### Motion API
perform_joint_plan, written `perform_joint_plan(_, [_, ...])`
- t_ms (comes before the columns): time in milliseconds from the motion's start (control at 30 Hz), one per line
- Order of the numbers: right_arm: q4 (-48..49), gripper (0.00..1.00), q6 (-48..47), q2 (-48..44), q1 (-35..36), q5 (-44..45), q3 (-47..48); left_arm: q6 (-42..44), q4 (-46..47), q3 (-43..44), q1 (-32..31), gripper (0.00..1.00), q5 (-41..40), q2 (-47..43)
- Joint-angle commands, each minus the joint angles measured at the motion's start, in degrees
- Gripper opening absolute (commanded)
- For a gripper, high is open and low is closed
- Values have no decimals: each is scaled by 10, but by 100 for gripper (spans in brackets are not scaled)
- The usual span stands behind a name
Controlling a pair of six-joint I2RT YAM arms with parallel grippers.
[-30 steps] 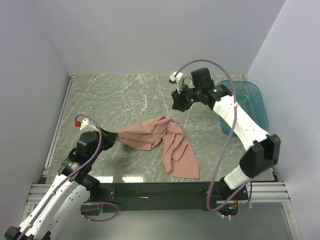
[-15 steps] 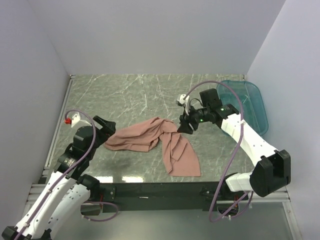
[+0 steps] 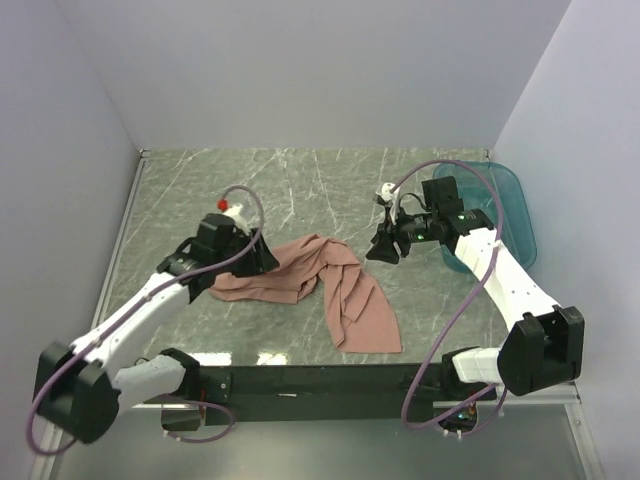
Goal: Fold and stack the t-shirts
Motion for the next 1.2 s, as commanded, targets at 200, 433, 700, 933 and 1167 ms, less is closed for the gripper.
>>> perform_joint_plan(200, [7, 56, -9, -15, -20, -34, -4, 68, 16, 45, -129, 50, -47, 139])
perform_joint_plan(433, [6, 56, -9, -8, -22, -31, -4, 81, -5, 124, -223, 51, -175, 256])
perform_joint_plan(700, [3, 56, -12, -6, -32, -33, -3, 94, -87, 226, -275, 48, -307, 378])
perform_joint_plan(933, [-4, 56, -18, -2, -34, -38, 0, 86, -112, 247, -298, 45, -360, 393])
perform_joint_plan(1167, [-4, 56, -18, 0, -35, -37, 0, 83, -111, 228, -299, 46, -359, 359])
